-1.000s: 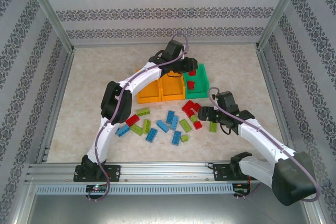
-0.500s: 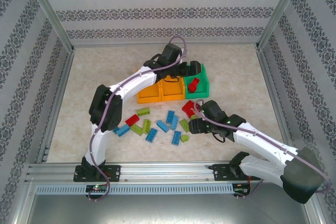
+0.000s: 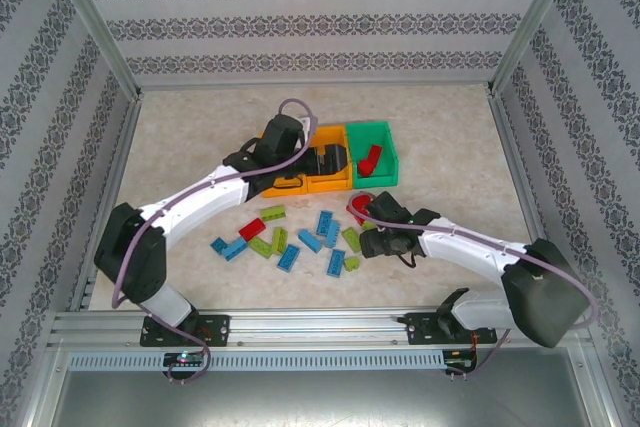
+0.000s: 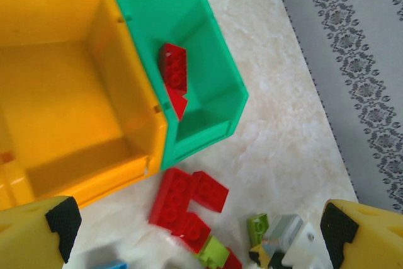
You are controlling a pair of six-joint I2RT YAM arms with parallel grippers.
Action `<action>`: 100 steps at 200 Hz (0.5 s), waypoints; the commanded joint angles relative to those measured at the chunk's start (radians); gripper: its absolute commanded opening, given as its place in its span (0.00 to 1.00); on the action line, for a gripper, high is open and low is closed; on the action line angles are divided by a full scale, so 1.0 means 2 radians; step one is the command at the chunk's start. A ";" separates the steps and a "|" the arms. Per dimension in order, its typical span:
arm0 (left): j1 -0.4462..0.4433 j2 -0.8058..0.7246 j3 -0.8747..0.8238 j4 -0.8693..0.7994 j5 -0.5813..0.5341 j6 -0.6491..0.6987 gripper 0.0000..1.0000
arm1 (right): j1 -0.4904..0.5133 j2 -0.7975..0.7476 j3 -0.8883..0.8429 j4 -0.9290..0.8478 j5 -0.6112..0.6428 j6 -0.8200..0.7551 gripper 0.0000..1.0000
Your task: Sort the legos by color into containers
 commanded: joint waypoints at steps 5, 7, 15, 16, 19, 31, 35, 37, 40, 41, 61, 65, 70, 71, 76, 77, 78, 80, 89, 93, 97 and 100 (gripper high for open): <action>0.008 -0.036 -0.034 0.034 -0.033 0.009 0.99 | 0.005 0.027 0.022 0.012 0.014 -0.014 0.69; 0.009 -0.038 -0.036 0.033 -0.033 0.009 0.99 | 0.005 0.029 0.023 0.013 0.014 -0.015 0.69; 0.010 -0.043 -0.041 0.029 -0.037 0.009 0.99 | 0.004 0.038 0.028 0.012 0.014 -0.017 0.67; 0.010 -0.043 -0.041 0.029 -0.037 0.009 0.99 | 0.004 0.039 0.028 0.012 0.014 -0.017 0.67; 0.010 -0.046 -0.043 0.028 -0.039 0.009 0.99 | 0.004 0.043 0.031 0.011 0.014 -0.018 0.66; 0.012 -0.053 -0.051 0.025 -0.041 0.009 0.99 | 0.005 0.055 0.040 0.002 0.015 -0.019 0.62; 0.012 -0.056 -0.053 0.025 -0.042 0.010 0.99 | 0.005 0.058 0.042 0.000 0.015 -0.018 0.60; 0.012 -0.057 -0.054 0.025 -0.042 0.010 0.99 | 0.005 0.059 0.042 0.000 0.016 -0.018 0.59; 0.013 -0.058 -0.056 0.025 -0.042 0.010 0.99 | 0.004 0.060 0.043 -0.001 0.016 -0.018 0.57; 0.013 -0.059 -0.056 0.025 -0.042 0.011 0.99 | 0.005 0.060 0.042 -0.001 0.017 -0.018 0.57; 0.016 -0.068 -0.064 0.022 -0.045 0.012 0.99 | 0.005 0.058 0.040 -0.004 0.024 -0.013 0.48; 0.017 -0.069 -0.065 0.021 -0.046 0.011 0.99 | 0.005 0.056 0.039 -0.004 0.024 -0.012 0.46; 0.018 -0.071 -0.067 0.020 -0.046 0.012 0.99 | 0.005 0.054 0.038 -0.006 0.025 -0.010 0.44; 0.018 -0.071 -0.067 0.020 -0.046 0.013 0.99 | 0.005 0.053 0.038 -0.006 0.025 -0.010 0.44; 0.018 -0.072 -0.069 0.020 -0.045 0.012 0.99 | 0.005 0.051 0.037 -0.007 0.025 -0.010 0.42; 0.018 -0.072 -0.069 0.020 -0.045 0.012 0.99 | 0.005 0.050 0.037 -0.007 0.026 -0.009 0.42; 0.018 -0.072 -0.069 0.020 -0.046 0.013 0.99 | 0.005 0.050 0.036 -0.007 0.026 -0.009 0.41; 0.019 -0.073 -0.069 0.020 -0.045 0.013 0.99 | 0.005 0.049 0.036 -0.008 0.026 -0.009 0.41; 0.019 -0.074 -0.071 0.019 -0.045 0.012 0.99 | 0.005 0.044 0.035 -0.012 0.028 -0.007 0.38; 0.019 -0.073 -0.073 0.019 -0.046 0.012 0.99 | 0.005 0.042 0.034 -0.013 0.029 -0.006 0.37; 0.019 -0.074 -0.074 0.018 -0.045 0.012 0.99 | 0.005 0.039 0.033 -0.015 0.029 -0.005 0.37; 0.019 -0.074 -0.074 0.018 -0.045 0.012 0.99 | 0.004 0.037 0.032 -0.015 0.029 -0.004 0.36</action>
